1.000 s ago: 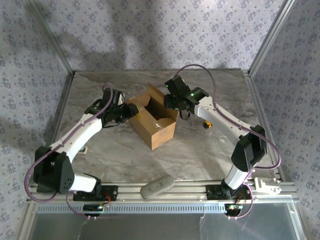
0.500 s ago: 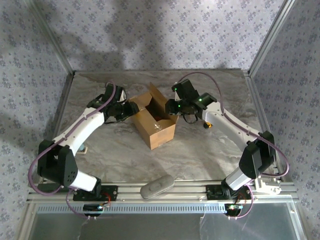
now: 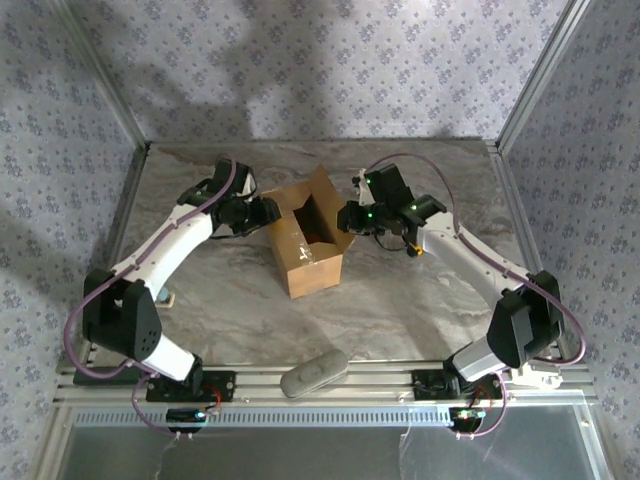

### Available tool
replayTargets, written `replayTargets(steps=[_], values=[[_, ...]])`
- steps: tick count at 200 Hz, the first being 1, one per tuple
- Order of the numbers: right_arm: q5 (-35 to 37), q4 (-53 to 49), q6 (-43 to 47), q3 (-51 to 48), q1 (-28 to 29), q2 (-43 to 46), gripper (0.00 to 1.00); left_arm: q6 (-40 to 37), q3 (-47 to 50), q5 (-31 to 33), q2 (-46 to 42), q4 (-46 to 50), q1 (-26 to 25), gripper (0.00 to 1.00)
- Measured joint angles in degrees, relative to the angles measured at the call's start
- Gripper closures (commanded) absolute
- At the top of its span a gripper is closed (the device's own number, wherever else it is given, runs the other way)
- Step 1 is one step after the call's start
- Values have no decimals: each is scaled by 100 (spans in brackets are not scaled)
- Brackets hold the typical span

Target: Unpack the express box

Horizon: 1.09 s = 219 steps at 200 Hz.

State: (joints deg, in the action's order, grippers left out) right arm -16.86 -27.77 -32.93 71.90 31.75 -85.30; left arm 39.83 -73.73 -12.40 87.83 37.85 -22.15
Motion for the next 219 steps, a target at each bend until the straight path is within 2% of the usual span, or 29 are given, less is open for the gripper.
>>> replayTargets(steps=[38,70,100,160,219], values=[[726,170,-369,-284,356,282,92,-120,-1034,332,439,992,-374,44],[1602,197,-776,-461,876,511,94,-131,-1921,896,857,1899,-850,44],[2085,232,-1058,-570,1174,619,94,-144,-2732,1298,1285,2638,-1134,44],[2271,236,-1191,-614,1244,658,94,-146,-4218,1827,2044,3611,-1488,44],[2269,260,-1233,-651,1244,693,94,-146,-4439,2041,2420,3993,-1655,45]])
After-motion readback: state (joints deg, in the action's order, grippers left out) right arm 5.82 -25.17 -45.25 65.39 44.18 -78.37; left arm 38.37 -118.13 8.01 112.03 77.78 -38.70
